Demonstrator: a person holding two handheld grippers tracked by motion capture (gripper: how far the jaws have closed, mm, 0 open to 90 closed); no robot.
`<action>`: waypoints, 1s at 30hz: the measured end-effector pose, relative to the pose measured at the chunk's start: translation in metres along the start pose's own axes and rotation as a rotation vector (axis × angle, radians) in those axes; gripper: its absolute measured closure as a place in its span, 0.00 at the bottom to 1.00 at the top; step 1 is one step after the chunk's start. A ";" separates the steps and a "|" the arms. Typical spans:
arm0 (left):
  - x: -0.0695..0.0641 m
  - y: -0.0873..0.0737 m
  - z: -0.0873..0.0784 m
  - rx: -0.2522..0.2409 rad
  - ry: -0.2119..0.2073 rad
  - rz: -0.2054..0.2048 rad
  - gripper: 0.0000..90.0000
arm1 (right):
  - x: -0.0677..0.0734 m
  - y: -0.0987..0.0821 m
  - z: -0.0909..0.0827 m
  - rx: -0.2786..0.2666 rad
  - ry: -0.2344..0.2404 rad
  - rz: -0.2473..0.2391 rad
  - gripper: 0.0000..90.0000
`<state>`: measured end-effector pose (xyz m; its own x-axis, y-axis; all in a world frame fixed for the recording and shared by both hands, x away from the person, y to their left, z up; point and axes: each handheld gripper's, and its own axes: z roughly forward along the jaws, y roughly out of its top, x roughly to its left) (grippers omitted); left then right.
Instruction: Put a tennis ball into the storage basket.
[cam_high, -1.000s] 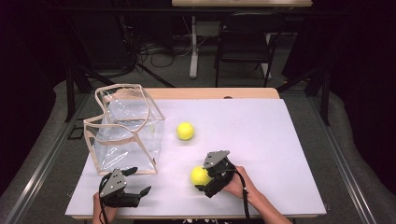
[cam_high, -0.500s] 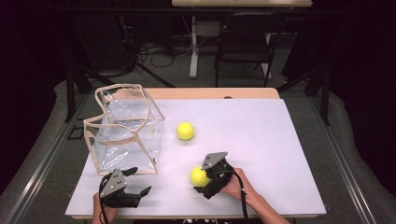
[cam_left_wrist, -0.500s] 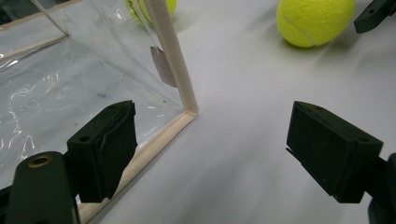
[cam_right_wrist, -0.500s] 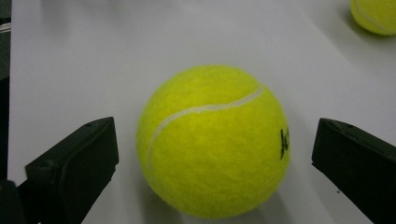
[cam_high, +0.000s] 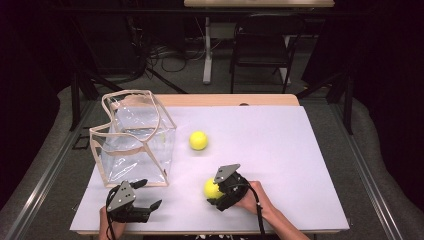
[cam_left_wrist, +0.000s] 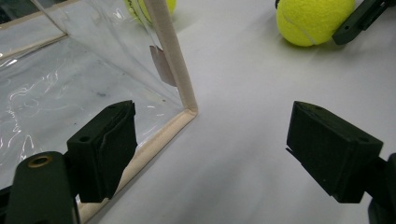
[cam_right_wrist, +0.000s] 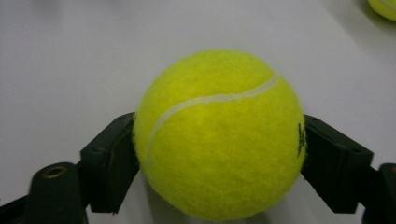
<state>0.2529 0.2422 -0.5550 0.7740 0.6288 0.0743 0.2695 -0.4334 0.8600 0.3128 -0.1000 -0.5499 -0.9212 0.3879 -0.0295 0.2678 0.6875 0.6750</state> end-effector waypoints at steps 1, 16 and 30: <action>0.000 0.000 0.000 0.001 0.000 0.000 0.18 | 0.000 0.000 0.000 0.003 0.001 -0.003 0.26; 0.000 0.000 0.000 -0.003 0.000 -0.001 0.18 | 0.002 0.002 -0.005 -0.019 -0.023 -0.019 0.29; -0.001 0.000 0.000 -0.006 -0.003 -0.001 0.18 | 0.002 0.005 -0.016 -0.056 -0.065 -0.018 0.29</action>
<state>0.2527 0.2415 -0.5550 0.7753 0.6274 0.0725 0.2663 -0.4289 0.8632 0.3081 -0.1059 -0.5349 -0.9051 0.4159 -0.0883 0.2336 0.6601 0.7139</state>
